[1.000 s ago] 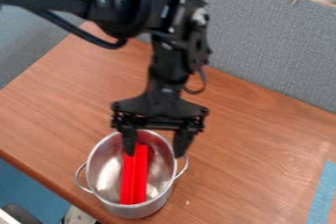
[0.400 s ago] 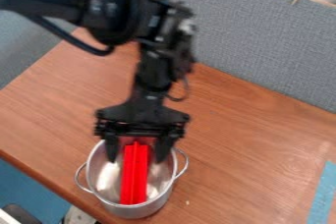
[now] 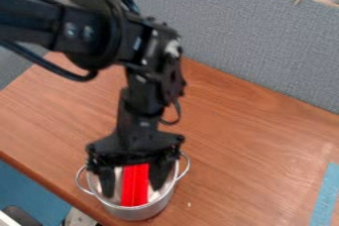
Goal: Move the red object from the metal pot to the table
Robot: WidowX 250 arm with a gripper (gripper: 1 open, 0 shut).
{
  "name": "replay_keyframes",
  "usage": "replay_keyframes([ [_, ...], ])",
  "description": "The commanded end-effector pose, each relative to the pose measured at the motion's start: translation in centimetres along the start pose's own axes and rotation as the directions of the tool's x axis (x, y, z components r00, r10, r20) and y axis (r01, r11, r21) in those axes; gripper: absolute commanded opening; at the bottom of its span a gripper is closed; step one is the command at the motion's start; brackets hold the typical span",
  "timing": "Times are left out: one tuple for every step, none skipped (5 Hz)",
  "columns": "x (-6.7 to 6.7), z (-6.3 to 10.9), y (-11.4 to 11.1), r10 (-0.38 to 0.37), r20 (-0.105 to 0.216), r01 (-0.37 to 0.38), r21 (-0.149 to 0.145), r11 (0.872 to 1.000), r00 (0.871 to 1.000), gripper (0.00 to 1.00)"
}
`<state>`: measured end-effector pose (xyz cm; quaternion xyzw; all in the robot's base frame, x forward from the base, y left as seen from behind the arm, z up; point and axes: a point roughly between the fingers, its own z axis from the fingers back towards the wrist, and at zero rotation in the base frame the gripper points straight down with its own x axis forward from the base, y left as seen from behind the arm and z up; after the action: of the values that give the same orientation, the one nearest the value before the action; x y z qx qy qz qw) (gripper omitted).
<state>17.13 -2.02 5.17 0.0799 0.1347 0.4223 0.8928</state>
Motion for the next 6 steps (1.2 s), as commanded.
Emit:
replay_keyframes([
  [-3.1,3.3,-1.2,-0.003,0.001,0.003,0.006,1.0,1.0,1.0],
  [-5.1,6.5,-1.8,0.018,-0.005,-0.018,0.005,1.0,1.0,1.0],
  [-4.8,5.3,-2.6,-0.162,0.044,0.159,0.06,0.985,0.986,1.0],
  [-4.7,5.2,-3.9,-0.338,0.09,0.33,0.092,0.94,0.937,1.0],
  [-4.7,4.8,-4.0,-0.478,0.119,0.468,0.107,0.877,0.87,1.0],
  [-3.8,5.5,-2.1,-0.554,0.136,0.545,0.103,0.832,0.821,1.0],
])
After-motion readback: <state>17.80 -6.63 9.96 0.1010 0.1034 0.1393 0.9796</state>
